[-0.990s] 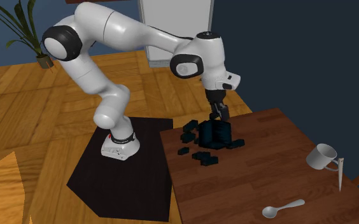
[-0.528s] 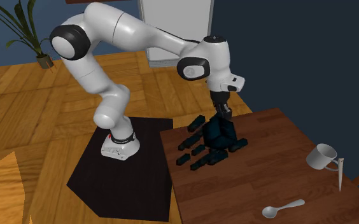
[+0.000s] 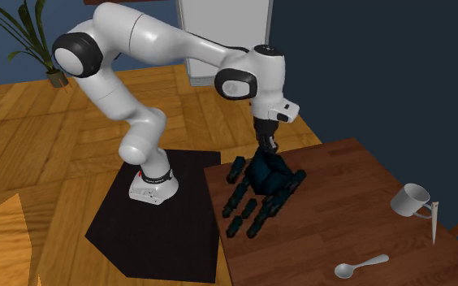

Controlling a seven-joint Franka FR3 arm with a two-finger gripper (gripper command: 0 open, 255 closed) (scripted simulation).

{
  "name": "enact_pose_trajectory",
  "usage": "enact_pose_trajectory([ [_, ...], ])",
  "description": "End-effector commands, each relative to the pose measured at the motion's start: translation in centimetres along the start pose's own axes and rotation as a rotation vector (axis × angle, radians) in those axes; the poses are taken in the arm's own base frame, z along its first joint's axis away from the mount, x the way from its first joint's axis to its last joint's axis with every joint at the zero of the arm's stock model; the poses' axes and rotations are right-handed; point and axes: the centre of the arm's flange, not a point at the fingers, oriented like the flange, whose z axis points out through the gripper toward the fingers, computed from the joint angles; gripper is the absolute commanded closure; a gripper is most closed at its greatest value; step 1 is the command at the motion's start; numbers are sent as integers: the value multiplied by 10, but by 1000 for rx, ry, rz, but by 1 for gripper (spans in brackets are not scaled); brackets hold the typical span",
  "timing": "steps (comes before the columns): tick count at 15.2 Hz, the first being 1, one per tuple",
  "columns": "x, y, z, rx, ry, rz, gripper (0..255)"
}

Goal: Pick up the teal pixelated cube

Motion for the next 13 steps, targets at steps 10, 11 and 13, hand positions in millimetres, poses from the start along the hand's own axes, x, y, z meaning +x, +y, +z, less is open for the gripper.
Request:
enact_pose_trajectory([
  [10, -10, -6, -43, 66, -151, 1, 255],
  [11, -9, -6, -48, 66, -151, 1, 255],
  [13, -9, -6, -49, 66, -151, 1, 255],
])
